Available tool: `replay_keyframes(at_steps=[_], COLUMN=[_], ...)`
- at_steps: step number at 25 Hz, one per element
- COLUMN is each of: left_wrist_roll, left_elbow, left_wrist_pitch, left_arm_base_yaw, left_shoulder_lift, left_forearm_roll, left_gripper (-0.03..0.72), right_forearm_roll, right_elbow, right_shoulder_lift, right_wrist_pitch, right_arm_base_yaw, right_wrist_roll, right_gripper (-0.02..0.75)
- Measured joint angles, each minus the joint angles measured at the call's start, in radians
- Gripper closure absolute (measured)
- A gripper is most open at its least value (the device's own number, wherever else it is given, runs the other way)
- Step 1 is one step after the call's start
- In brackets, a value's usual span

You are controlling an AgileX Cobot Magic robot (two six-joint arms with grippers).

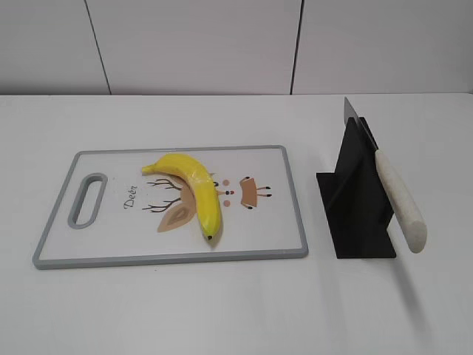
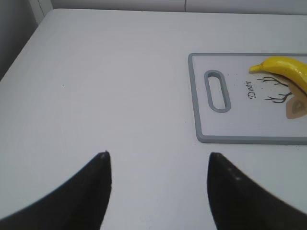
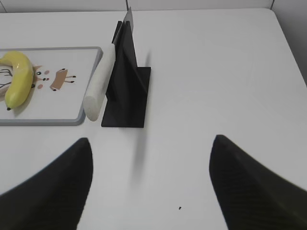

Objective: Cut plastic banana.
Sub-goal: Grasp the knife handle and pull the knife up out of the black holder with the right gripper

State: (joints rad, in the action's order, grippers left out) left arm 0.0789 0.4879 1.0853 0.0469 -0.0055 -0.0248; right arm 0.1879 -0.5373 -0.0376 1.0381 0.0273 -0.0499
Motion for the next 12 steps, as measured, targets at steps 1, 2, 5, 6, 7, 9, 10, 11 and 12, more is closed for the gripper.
replay_keyframes(at_steps=[1,2,5,6,7,9,10,11,12], left_wrist_roll=[0.0,0.0,0.0,0.0,0.0,0.0,0.0,0.0,0.0], left_elbow=[0.0,0.0,0.0,0.0,0.0,0.0,0.0,0.0,0.0], left_wrist_pitch=[0.0,0.0,0.0,0.0,0.0,0.0,0.0,0.0,0.0], left_arm_base_yaw=[0.0,0.0,0.0,0.0,0.0,0.0,0.0,0.0,0.0], left_shoulder_lift=[0.0,0.0,0.0,0.0,0.0,0.0,0.0,0.0,0.0], left_forearm_roll=[0.0,0.0,0.0,0.0,0.0,0.0,0.0,0.0,0.0], left_gripper=[0.089,0.085,0.08,0.08,0.08,0.08,0.08,0.081,0.085], right_forearm_roll=[0.0,0.0,0.008,0.015,0.024,0.039,0.05,0.059,0.073], right_elbow=[-0.01,-0.022,-0.059,-0.073,-0.083,-0.105,-0.112,-0.12,-0.127], right_shoulder_lift=[-0.028,-0.055,-0.164,-0.208,-0.252,-0.327,-0.363,-0.398,-0.425], right_wrist_pitch=[0.006,0.012,0.029,0.037,0.047,0.057,0.061,0.065,0.067], right_arm_base_yaw=[0.0,0.0,0.0,0.0,0.0,0.0,0.0,0.0,0.0], right_wrist_roll=[0.0,0.0,0.0,0.0,0.0,0.0,0.0,0.0,0.0], right_gripper=[0.156,0.156,0.156,0.156,0.156,0.156,0.156,0.156,0.156])
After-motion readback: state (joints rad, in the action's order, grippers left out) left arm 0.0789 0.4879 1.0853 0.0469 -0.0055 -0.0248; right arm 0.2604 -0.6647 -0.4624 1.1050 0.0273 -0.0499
